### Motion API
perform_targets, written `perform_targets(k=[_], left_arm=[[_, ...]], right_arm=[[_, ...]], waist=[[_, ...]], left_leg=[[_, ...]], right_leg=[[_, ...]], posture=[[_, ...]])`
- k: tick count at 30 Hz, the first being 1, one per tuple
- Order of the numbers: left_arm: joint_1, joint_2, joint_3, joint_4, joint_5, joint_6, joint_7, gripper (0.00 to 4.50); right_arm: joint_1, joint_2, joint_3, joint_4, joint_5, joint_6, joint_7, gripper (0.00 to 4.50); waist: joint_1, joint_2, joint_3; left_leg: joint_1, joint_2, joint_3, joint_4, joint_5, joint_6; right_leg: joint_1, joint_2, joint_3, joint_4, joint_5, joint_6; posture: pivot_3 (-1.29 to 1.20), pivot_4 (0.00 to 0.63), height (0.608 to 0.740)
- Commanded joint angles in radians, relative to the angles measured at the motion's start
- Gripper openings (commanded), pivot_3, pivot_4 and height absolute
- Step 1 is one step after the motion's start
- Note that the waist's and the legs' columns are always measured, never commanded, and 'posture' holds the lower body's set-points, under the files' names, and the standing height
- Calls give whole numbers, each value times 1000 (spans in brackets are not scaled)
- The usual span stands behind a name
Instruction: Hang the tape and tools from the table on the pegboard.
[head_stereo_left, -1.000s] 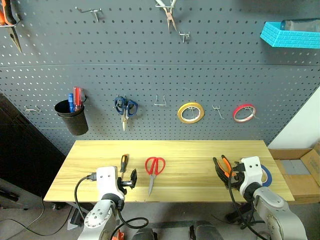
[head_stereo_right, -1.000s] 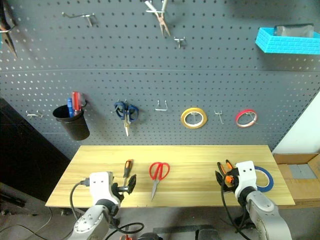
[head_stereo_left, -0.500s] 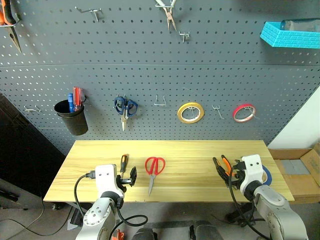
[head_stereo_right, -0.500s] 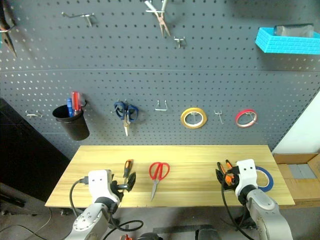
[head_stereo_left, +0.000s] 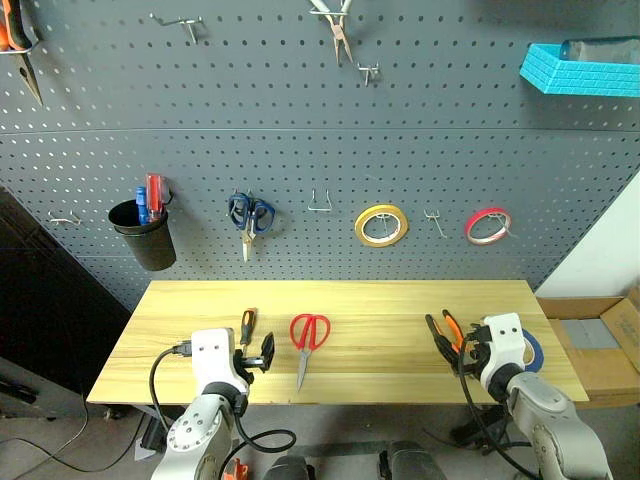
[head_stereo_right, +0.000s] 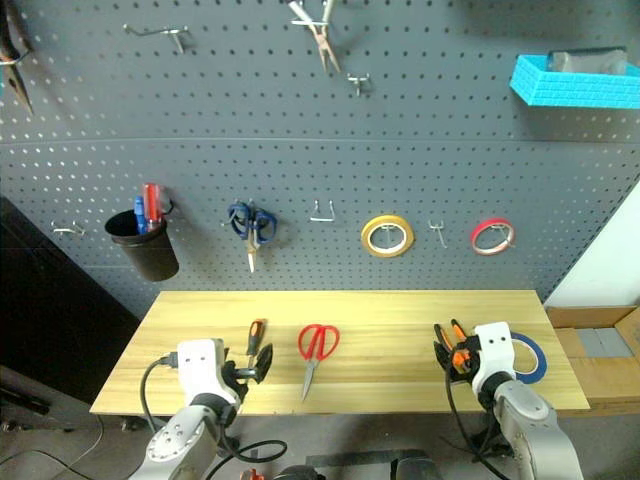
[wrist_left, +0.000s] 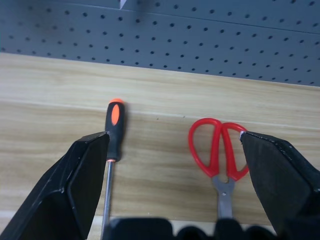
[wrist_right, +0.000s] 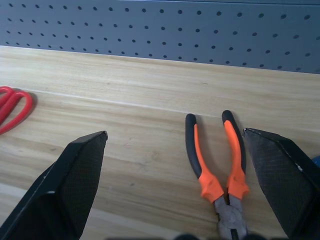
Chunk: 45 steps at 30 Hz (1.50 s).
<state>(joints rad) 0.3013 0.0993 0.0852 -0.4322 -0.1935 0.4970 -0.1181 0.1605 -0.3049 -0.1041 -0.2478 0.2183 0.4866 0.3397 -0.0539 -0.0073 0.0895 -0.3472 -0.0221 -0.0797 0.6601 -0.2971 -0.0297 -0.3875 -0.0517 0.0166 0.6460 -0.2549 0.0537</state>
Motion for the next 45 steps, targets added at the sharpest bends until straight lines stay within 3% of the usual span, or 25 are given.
perform_targets(k=[1,7,10,13,17,19,23,31,45], left_arm=[[-65,41,8,9,-55,16,-75,4461],[-256,183,-120,109,-109,7,-357,4461],[-428,213,-270,247,-33,-48,-474,4461],[-560,218,-380,371,14,-136,-592,4461],[-666,201,-437,520,45,-255,-687,4461],[-770,126,-466,710,95,-361,-672,4461],[-863,57,-472,902,127,-481,-712,4461],[-955,-24,-491,1067,184,-601,-779,4461],[-1004,-80,-444,1107,193,-623,-754,4461]], right_arm=[[-44,-18,-37,3,2,-33,-4,4500],[-143,-76,-43,74,-67,25,-63,4500],[-228,-92,-89,115,-58,110,-106,4500],[-248,-94,-84,103,-59,165,-115,4500],[-236,-73,-74,60,-54,237,-130,4500],[-227,-70,-91,88,-38,240,-116,4500],[-202,-63,-71,119,-37,210,-95,4500],[-255,-97,-70,288,-58,100,-57,4500],[-355,-129,-58,474,-83,7,-5,4500]], waist=[[-1,0,0],[-3,1,0],[-7,1,0],[-14,1,1],[-37,4,6],[-43,4,14],[-62,3,38],[-100,0,92],[-109,-2,143]], left_leg=[[0,0,0,0,0,0],[0,-1,1,1,0,0],[0,-1,1,1,0,0],[0,-1,1,1,0,0],[0,-1,1,0,-3,5],[0,-1,2,0,-5,9],[-1,-2,3,2,-5,10],[-2,-2,3,2,-7,12],[-6,-1,1,2,-9,16]], right_leg=[[0,0,0,0,0,0],[0,0,0,0,1,0],[1,0,0,0,3,-2],[1,1,1,0,4,-3],[1,1,1,0,2,-4],[0,1,2,0,2,-3],[1,0,2,-1,2,-2],[-1,-1,3,-1,1,0],[-4,-4,4,-1,0,3]], posture=[[-112,48,740],[-148,55,740],[-170,69,740],[-200,89,740],[-242,117,740],[-254,130,740],[-285,164,740],[-292,214,740],[-238,261,740]])
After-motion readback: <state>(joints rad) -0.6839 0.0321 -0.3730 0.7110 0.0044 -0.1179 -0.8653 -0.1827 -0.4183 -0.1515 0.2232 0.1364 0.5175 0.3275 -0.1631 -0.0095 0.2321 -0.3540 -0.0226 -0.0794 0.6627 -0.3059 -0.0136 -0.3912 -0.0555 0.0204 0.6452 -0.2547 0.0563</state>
